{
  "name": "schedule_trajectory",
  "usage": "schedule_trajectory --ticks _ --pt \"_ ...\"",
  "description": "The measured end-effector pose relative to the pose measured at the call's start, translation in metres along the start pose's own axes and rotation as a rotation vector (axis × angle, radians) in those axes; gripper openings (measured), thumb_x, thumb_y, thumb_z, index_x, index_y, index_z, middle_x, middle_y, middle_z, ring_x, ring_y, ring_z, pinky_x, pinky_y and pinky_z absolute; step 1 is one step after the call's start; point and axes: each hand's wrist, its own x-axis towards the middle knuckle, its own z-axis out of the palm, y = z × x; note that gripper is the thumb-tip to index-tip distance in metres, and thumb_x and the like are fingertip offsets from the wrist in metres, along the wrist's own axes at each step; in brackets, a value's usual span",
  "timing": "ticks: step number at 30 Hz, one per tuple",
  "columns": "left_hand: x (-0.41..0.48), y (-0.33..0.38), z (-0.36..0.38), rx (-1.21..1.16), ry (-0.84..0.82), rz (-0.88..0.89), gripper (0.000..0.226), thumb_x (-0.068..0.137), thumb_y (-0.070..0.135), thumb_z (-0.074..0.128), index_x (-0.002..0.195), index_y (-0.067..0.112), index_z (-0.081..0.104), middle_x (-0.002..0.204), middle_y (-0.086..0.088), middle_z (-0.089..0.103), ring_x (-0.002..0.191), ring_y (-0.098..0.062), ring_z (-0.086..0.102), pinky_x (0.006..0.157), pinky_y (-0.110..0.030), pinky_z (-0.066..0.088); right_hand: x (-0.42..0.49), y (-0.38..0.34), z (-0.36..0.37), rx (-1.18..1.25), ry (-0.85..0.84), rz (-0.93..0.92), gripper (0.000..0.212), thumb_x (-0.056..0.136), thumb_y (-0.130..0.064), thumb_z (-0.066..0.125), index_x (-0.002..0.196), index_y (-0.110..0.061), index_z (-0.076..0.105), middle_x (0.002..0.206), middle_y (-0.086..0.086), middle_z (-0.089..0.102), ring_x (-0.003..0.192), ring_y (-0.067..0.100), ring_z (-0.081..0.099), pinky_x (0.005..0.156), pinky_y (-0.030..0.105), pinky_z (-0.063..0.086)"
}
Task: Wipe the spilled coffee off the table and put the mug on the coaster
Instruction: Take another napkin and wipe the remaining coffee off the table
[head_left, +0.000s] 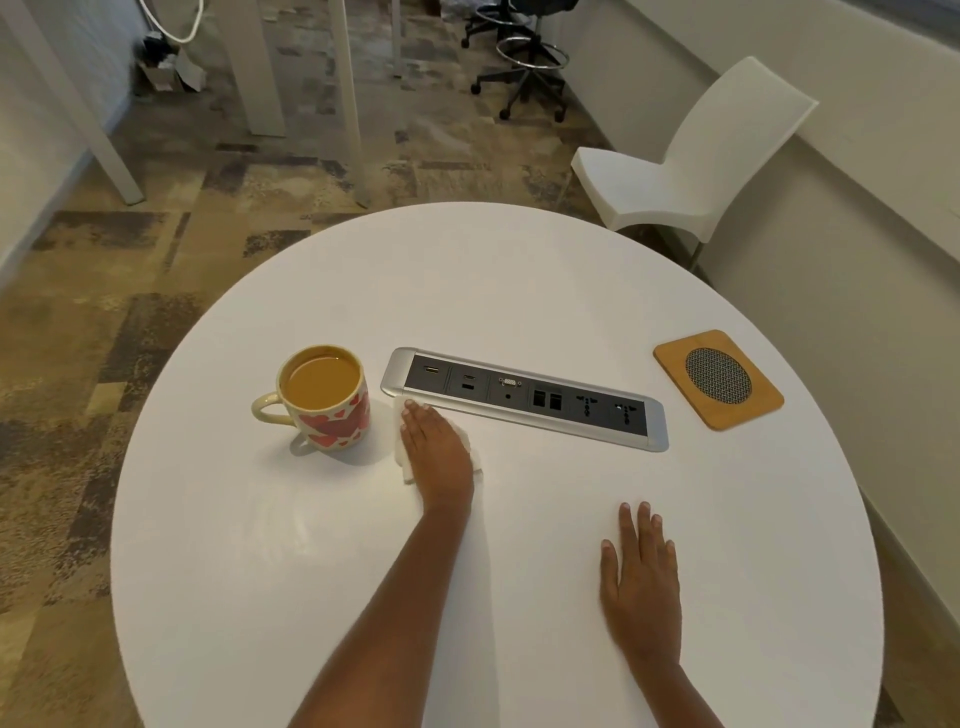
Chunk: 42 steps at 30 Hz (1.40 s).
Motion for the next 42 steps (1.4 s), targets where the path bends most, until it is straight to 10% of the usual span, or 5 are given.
schedule_trajectory --ticks 7,15,20,28,42 --pt "-0.055 0.038 0.013 0.189 -0.096 0.37 0.032 0.088 0.048 0.031 0.1 0.056 0.06 0.096 0.047 0.059 0.098 0.03 0.046 0.102 0.001 0.011 0.0 0.0 -0.001 -0.001 0.026 -0.022 0.074 0.083 -0.046 0.007 0.143 -0.01 0.03 0.153 0.013 0.026 0.143 0.03 0.022 0.117 0.043 0.018" --pt "-0.07 0.031 0.013 0.42 -0.142 1.102 0.058 0.093 0.009 0.036 0.143 0.0 0.009 0.155 -0.018 0.011 0.144 -0.027 0.009 0.118 -0.034 0.005 0.0 0.002 -0.002 -0.007 0.012 -0.043 0.071 0.085 -0.045 0.007 0.143 -0.009 0.028 0.153 0.014 0.024 0.144 0.031 0.021 0.117 0.042 0.017" --pt "-0.062 -0.015 -0.015 0.291 -0.034 0.91 0.069 0.041 0.028 0.083 0.106 0.01 0.069 0.114 -0.003 0.069 0.108 -0.014 0.064 0.09 -0.024 0.052 -0.002 0.0 -0.004 0.022 -0.007 -0.029 0.06 0.089 -0.033 0.023 0.143 -0.008 0.03 0.153 0.016 0.025 0.144 0.032 0.021 0.118 0.044 0.017" --pt "-0.079 -0.102 -0.034 0.118 0.121 0.582 0.052 0.074 0.015 0.038 0.122 0.001 0.054 0.126 -0.018 0.057 0.126 -0.024 0.046 0.113 -0.02 0.0 -0.005 -0.001 -0.007 0.028 -0.023 -0.035 0.057 0.093 -0.036 0.023 0.141 -0.005 0.031 0.152 0.019 0.027 0.142 0.035 0.023 0.117 0.047 0.019" --pt "-0.135 -0.085 -0.028 0.036 0.159 -0.087 0.045 0.072 0.0 0.066 0.115 -0.011 0.057 0.116 -0.045 0.051 0.104 -0.056 0.055 0.085 -0.059 0.047 -0.012 0.001 -0.011 0.124 -0.145 -0.088 0.051 0.1 -0.023 0.031 0.146 -0.01 0.016 0.158 0.009 0.009 0.147 0.023 0.004 0.12 0.036 0.002"
